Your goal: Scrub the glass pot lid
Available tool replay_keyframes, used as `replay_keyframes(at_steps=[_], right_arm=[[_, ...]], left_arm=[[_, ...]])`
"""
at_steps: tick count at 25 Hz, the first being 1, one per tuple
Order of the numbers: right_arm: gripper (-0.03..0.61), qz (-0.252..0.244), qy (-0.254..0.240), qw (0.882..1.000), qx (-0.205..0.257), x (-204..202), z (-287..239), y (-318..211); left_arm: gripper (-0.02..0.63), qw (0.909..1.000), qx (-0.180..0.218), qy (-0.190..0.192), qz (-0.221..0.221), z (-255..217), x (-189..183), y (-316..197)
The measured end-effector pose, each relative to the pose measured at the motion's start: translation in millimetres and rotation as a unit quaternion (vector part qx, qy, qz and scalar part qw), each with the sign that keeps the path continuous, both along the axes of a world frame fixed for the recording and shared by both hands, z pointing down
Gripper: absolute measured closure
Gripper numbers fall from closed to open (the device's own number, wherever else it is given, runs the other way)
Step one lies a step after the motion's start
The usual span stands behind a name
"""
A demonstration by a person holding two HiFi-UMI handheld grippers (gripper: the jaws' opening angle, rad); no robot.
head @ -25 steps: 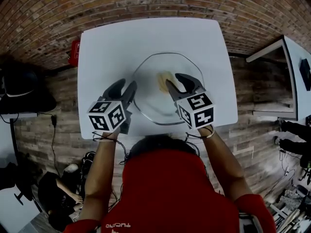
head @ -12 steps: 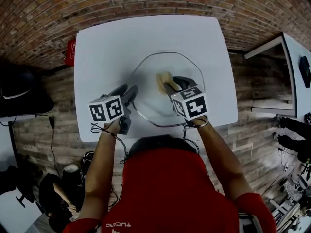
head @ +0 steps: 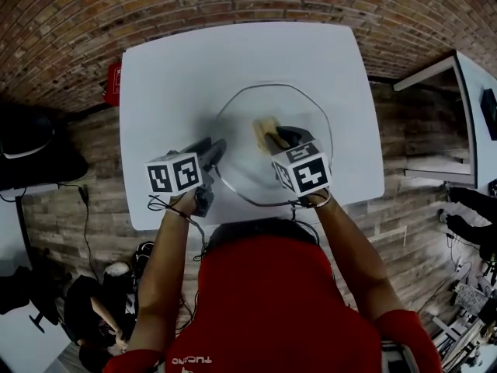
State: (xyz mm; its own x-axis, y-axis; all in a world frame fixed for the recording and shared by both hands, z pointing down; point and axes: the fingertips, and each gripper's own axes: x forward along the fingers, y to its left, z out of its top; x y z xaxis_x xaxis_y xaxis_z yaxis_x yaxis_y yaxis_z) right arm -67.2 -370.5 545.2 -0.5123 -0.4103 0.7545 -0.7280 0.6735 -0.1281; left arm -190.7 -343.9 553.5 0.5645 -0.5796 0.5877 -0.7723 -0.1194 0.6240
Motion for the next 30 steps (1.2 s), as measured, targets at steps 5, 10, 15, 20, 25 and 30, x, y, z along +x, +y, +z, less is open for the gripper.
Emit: replay_keyframes(at_steps=[5, 10, 15, 20, 25, 30], right_arm=[[0.522, 0.002, 0.004, 1.0, -0.001, -5, 0, 2], [0.525, 0.007, -0.002, 1.0, 0.01, -13, -18, -2], [0.526, 0.021, -0.012, 0.999, 0.03, -27, -38, -25], [0.526, 0.022, -0.002, 0.999, 0.039, -49, -34, -45], [0.526, 0.015, 0.011, 0.999, 0.033, -66, -21, -53], [0.525, 0.035, 0.025, 0.999, 0.03, -49, -12, -62]], left_arm=[[0.503, 0.9999, 0.004, 0.012, 0.001, -2, 4, -4], [0.514, 0.9997, -0.007, 0.021, -0.011, -3, 3, -5], [0.514, 0.9994, -0.013, 0.024, -0.024, -4, 3, -1], [0.514, 0.9993, -0.013, 0.024, -0.026, -3, 2, 1], [0.514, 0.9993, -0.013, 0.023, -0.028, -4, 2, 0], [0.514, 0.9993, -0.015, 0.021, -0.028, -4, 2, 0]])
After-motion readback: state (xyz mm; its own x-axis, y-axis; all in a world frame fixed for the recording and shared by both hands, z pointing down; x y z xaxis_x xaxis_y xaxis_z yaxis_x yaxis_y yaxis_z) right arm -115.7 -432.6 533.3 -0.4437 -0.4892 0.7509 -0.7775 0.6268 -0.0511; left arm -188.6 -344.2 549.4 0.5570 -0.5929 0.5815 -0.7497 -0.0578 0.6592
